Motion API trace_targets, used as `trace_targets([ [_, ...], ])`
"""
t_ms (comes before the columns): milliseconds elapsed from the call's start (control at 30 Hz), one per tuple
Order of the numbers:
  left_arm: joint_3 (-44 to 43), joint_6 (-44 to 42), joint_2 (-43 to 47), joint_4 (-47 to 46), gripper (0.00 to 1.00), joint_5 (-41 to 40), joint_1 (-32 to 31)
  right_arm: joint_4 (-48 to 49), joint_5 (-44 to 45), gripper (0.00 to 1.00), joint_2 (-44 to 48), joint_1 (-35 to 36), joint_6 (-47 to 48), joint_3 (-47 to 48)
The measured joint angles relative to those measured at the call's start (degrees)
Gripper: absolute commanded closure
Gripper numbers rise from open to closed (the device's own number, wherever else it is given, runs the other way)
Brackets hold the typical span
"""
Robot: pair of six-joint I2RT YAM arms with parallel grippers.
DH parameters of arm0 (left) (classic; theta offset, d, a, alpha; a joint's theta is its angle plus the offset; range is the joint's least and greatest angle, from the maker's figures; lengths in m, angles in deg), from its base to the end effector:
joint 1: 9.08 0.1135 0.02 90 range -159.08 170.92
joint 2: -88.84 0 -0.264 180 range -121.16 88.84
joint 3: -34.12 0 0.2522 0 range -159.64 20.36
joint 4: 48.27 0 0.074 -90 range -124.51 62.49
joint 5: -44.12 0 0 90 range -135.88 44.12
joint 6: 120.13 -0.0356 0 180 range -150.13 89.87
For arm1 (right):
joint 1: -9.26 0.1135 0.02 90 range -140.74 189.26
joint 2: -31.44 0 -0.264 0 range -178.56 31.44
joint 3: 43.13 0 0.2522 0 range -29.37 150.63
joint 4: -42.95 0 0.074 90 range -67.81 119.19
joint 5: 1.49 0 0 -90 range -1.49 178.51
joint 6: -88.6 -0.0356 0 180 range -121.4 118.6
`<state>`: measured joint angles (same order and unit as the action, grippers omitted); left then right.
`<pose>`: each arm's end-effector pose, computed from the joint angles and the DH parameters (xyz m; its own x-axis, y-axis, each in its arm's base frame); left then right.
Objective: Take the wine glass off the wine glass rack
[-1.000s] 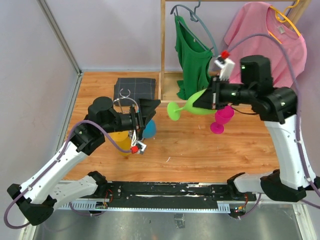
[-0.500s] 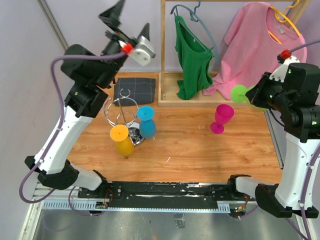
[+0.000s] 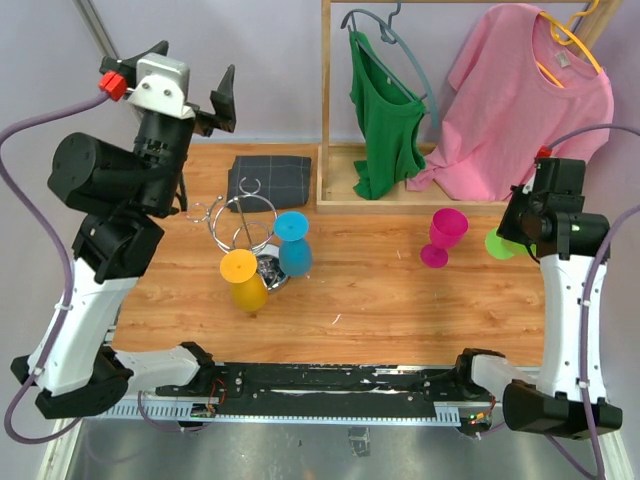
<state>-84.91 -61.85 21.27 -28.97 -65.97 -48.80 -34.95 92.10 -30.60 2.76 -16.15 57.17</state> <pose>0.1365 -0.0975 0.6120 0.5462 0.1882 -0.8162 0.1050 0.9514 0.2896 0.1772 -0.0224 0.4330 -0.5720 0.3209 -0.7549 0.3170 0.9353 0.1574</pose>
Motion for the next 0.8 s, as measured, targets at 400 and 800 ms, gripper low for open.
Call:
trace_targets([
  [400, 0.8, 2.4, 6.3, 3.2, 0.09, -0.9, 0.0, 9.9, -2.2, 0.99, -11.2, -1.5, -0.4, -6.8],
  [800, -0.4, 2.2, 6.0, 5.0, 0.09, 0.2, 0.0, 13.4, -3.6, 0.99, -17.8, -2.9, -0.4, -9.6],
])
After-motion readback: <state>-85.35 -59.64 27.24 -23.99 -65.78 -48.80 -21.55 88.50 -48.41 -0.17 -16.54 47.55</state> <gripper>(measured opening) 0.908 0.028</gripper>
